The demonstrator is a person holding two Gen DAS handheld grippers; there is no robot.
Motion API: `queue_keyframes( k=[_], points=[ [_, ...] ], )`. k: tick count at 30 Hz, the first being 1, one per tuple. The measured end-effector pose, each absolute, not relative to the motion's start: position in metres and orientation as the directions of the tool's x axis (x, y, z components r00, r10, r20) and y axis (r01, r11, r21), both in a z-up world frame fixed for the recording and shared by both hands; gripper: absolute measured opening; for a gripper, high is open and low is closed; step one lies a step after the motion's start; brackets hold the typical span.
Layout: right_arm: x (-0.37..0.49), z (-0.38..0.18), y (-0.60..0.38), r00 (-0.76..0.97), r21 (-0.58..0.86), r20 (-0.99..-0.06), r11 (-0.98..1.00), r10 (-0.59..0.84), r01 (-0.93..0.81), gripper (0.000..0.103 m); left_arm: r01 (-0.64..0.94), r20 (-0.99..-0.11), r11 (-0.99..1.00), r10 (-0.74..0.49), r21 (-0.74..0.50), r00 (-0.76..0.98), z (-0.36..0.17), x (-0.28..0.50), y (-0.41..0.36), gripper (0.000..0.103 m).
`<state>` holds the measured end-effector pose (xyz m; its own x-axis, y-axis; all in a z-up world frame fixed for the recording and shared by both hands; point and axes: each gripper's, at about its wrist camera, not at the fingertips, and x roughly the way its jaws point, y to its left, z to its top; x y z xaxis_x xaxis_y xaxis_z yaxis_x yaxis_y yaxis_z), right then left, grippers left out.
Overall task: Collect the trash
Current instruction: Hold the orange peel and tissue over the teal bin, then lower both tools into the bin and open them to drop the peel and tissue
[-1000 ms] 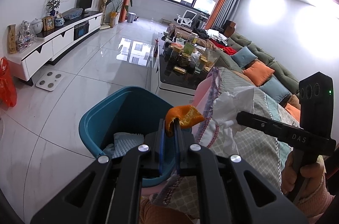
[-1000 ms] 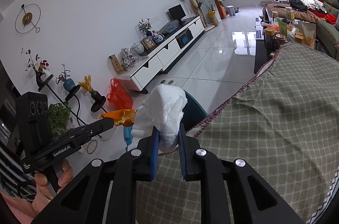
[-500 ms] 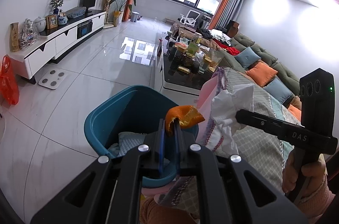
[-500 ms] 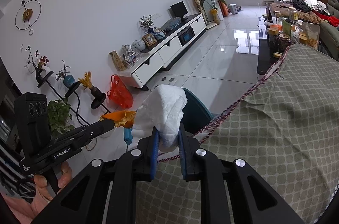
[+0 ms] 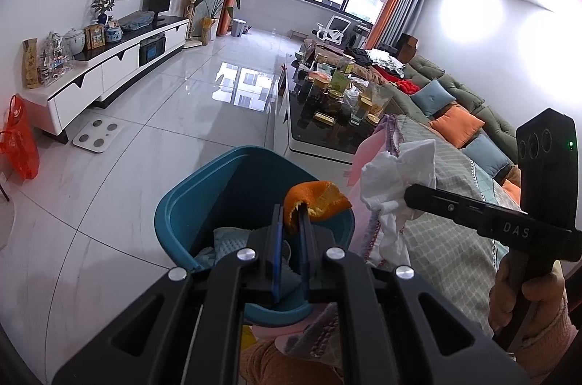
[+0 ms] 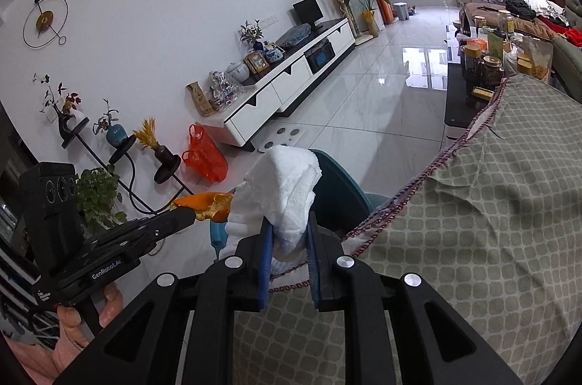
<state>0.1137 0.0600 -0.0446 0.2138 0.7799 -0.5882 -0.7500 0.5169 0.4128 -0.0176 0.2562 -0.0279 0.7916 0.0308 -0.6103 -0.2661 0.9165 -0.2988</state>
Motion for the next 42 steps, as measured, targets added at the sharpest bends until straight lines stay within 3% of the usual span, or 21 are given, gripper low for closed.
queue_keyframes(
  k=[42],
  points=[
    [0.126, -0.063, 0.105, 0.207, 0.37, -0.672, 0.565, 0.711, -0.738, 0.019, -0.322, -0.657, 0.905, 0.067, -0.276, 0.751, -0.051, 0.007, 0.26, 0.009]
  ],
)
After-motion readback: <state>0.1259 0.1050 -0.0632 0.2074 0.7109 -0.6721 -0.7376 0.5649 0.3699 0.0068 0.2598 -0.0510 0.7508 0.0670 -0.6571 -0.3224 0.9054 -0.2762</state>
